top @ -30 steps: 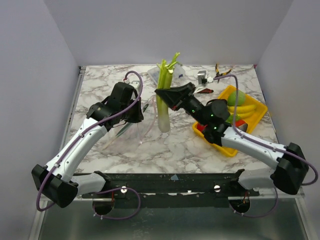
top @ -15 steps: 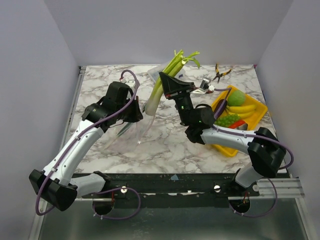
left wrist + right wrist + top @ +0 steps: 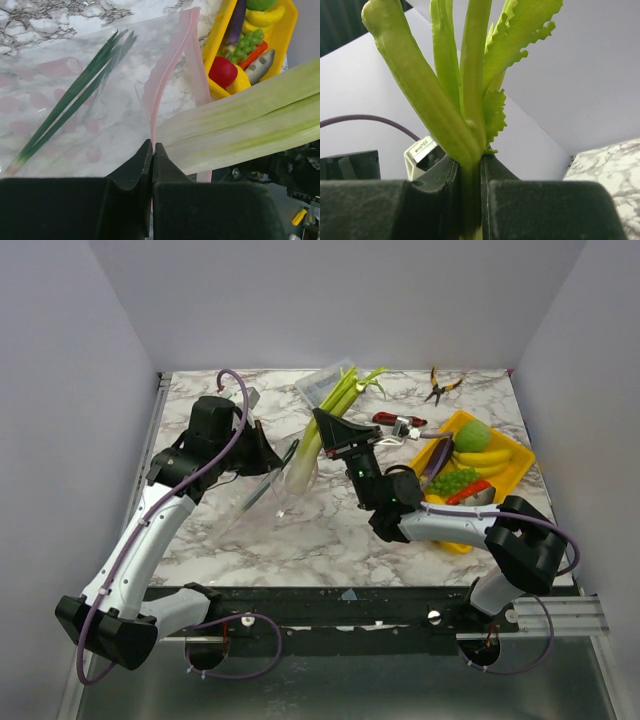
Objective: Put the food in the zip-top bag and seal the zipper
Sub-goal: Place the fake vegetable in the zipper food storage bag.
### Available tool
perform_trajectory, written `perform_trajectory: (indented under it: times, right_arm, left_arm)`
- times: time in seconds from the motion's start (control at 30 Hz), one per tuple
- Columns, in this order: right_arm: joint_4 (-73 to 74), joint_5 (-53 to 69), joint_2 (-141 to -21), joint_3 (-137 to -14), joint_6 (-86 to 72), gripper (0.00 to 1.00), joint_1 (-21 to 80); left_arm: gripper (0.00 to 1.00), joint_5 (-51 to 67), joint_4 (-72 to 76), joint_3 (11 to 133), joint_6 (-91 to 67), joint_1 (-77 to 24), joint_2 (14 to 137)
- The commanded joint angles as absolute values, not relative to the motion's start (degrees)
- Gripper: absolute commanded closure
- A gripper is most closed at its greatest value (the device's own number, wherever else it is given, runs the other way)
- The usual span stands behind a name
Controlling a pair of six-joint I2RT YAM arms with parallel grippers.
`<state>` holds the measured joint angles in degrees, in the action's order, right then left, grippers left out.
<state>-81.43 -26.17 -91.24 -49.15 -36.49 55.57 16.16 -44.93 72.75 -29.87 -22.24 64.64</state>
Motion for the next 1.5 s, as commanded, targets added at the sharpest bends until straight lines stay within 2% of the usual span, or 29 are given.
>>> perform_trajectory:
  times: [0.0,0.27,0.5,0.6,0.63,0.67,0.73,0.93,1.03,1.1,1.23,1.33,1.47]
  right_arm:
    - [-77.91,-24.85,-89.94,-48.50,-40.57,0.94,56.21]
    - [-67.16,-18.13,-89.87,-48.19,-45.41,0.78,57.75]
    - [-54.03,-20.02,-88.52,-47.75,-51.10,0.74,61.47]
    - [-46.81,-24.23,-87.35,-48.43,-48.55,0.61,64.18]
    - [-42.09,-26.88,-86.92,-49.88,-47.77,0.50,64.63]
    - [-36.92,-27.94,-86.91,-51.97,-47.70,0.44,64.68]
    - [-27.52,-27.91,-86.59,-56.15,-44.24,0.40,64.60]
    - [-15.63,-26.05,-82.73,-59.03,-40.10,0.29,64.64]
    - [-6.91,-26.35,-81.55,-62.61,-38.84,0.27,64.60]
    - [-5.31,-28.61,-79.81,-62.67,-37.55,0.22,64.45]
    - [-2.76,-32.11,-77.29,-62.50,-37.80,0.22,64.30]
    - [-0.44,-32.72,-77.71,-63.68,-37.14,0.25,64.26]
    - [14.86,-38.00,-78.58,-71.12,-38.90,0.25,62.35]
  left_arm:
    - [1.00,22.07,-42.28,75.13,-31.03,-21.53,64.08]
    - [1.00,23.07,-42.18,75.39,-31.11,-21.10,62.79]
    - [1.00,23.11,-40.23,74.42,-31.97,-20.83,62.45]
    - [1.00,23.72,-40.01,74.45,-32.21,-20.83,62.80]
    - [1.00,23.95,-39.76,74.28,-32.30,-20.83,62.81]
    - [1.00,24.07,-39.56,74.10,-32.34,-20.83,62.67]
    - [1.00,24.00,-39.53,73.85,-32.35,-20.83,62.59]
    - [1.00,22.05,-40.61,73.83,-31.47,-20.75,61.84]
    - [1.00,22.08,-40.62,73.58,-31.38,-20.74,61.55]
    - [1.00,22.48,-40.58,73.26,-31.51,-20.74,61.41]
    - [1.00,24.19,-40.38,72.92,-31.55,-20.74,61.39]
    - [1.00,23.64,-40.78,73.03,-31.29,-20.74,61.22]
    - [1.00,19.06,-42.11,73.13,-31.61,-20.74,60.02]
